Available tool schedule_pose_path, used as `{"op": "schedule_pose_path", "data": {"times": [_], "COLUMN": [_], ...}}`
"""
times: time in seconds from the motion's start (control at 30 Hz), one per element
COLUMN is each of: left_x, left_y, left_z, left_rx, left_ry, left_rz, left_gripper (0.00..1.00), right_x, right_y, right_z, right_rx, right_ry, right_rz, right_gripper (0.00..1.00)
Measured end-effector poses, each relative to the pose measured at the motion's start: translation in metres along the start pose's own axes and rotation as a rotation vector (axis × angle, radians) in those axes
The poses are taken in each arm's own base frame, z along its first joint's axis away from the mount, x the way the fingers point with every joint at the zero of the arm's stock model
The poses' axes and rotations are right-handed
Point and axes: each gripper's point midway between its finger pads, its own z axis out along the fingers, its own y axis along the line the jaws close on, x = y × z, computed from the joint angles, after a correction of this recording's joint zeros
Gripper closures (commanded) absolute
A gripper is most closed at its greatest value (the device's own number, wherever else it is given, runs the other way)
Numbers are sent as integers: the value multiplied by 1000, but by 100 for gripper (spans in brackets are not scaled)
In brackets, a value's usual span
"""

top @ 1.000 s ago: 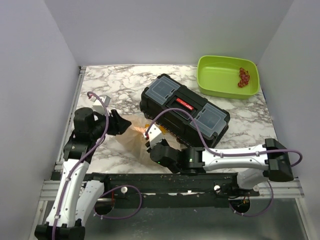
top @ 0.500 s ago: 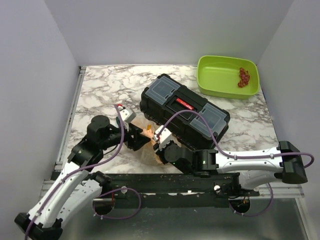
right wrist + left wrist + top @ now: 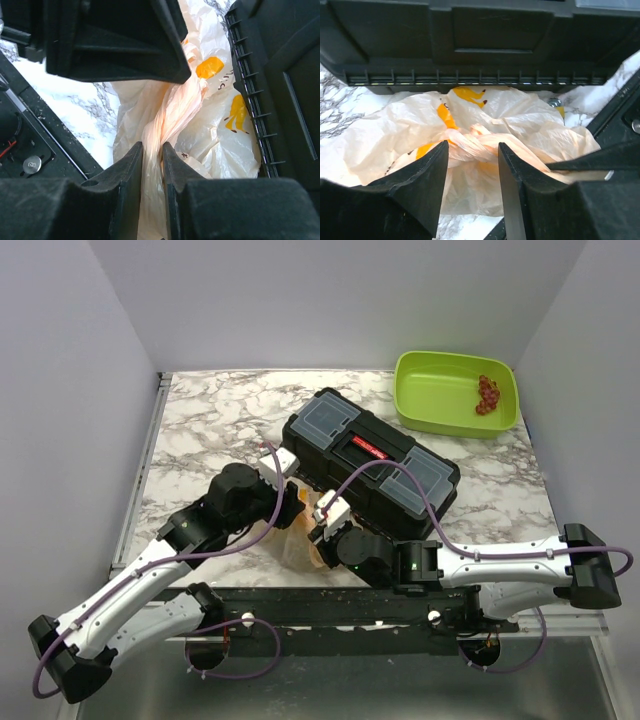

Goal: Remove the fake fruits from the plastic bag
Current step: Untie the plastic bag at the center of the board.

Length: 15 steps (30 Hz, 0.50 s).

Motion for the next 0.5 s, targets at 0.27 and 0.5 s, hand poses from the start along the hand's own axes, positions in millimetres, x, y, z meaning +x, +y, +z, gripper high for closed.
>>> {"op": "schedule_pose_path", "data": {"times": [0.27,0.5], "left_x": [1,4], "left_y": [10,15], "left_z": [11,10], "left_rx": [-67,-97], "left_ry": [39,59], "left_rz": [-25,-25], "left_gripper": [75,100], "right_x": [-2,-2], "right_y": [1,1], "right_z": [0,0], "right_rx": [-2,-2], "right_ry": [-8,-9], "right_rz": [6,8], "right_gripper": [77,77]}}
